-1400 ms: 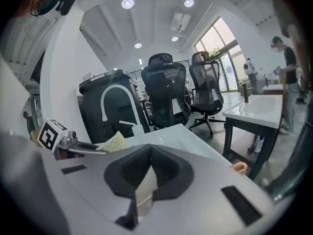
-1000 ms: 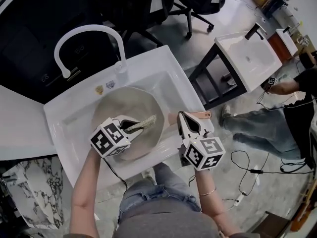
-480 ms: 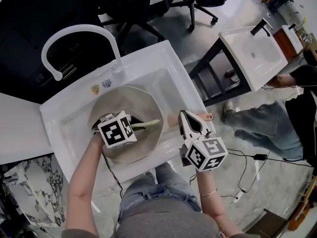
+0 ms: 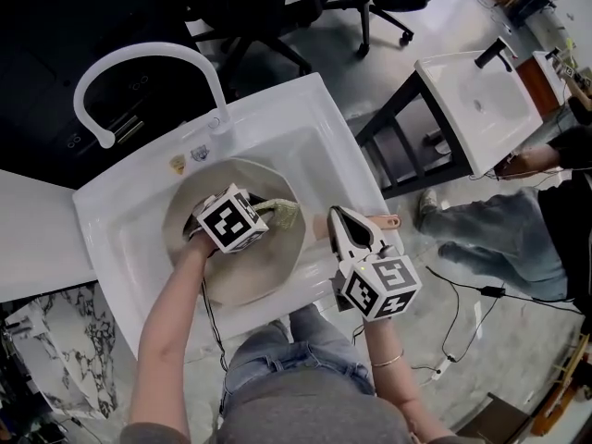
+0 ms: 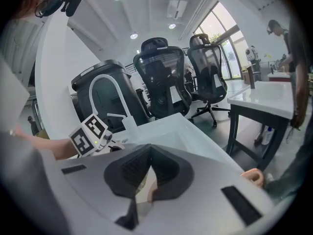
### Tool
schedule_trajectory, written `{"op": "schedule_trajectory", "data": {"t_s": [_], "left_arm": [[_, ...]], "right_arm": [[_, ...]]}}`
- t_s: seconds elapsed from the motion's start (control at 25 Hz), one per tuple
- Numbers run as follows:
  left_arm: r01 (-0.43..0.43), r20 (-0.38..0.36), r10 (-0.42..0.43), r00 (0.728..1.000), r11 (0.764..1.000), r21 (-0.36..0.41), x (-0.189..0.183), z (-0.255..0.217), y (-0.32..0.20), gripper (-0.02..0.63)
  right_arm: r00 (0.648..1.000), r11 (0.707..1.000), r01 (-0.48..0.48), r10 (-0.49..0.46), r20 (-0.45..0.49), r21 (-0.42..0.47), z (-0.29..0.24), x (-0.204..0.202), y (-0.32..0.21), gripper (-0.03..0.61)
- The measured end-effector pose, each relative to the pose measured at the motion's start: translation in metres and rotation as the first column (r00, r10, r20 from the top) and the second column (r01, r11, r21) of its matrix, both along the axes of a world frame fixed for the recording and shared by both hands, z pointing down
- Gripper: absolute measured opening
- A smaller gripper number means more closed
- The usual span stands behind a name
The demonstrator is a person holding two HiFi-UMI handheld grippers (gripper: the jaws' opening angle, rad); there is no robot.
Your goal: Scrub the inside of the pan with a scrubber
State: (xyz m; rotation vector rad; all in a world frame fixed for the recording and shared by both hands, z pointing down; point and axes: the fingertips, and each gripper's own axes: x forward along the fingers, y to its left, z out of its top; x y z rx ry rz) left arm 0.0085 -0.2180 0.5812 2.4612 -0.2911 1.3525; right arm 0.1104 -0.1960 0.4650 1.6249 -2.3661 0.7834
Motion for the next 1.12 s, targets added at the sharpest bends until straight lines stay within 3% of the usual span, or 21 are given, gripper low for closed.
{"op": "schedule_trajectory", "data": {"t_s": [0.16,0.28,0.48,0.68,0.84,1.12], "left_arm": [[0.122,0.022,-0.123,0.992,0.992,0.036,0.001,0.008,-0.022,0.064],[0.227,0.029,-0.228,0.973,0.973,0.044,-0.004,0.012,-0.037,0.064],[0.402,0.023,-0.404,0.915,0.914,0.060,-0.026,0.011,-0.060,0.064],[0.520,0.016,-0.523,0.852,0.850,0.086,-0.050,0.010,-0.072,0.065],[0.628,0.010,-0.633,0.774,0.770,0.112,-0.077,0.009,-0.078,0.065],[0.796,-0.045,-0.797,0.602,0.596,0.103,-0.124,0.001,-0.076,0.066]], "right_arm": [[1.000,1.000,-0.002,0.002,0.001,-0.002,0.000,0.002,-0.001,0.011],[1.000,1.000,0.004,-0.004,0.002,-0.003,-0.001,0.002,-0.002,0.011],[0.999,0.999,0.035,-0.035,0.005,-0.007,-0.001,-0.006,-0.003,0.011],[0.998,0.998,0.068,-0.068,0.006,-0.005,-0.003,-0.014,-0.006,0.011],[0.996,0.996,0.089,-0.089,0.006,-0.002,-0.005,-0.018,-0.008,0.011],[0.991,0.991,0.137,-0.137,0.009,0.002,-0.008,-0.030,-0.009,0.011]]}}
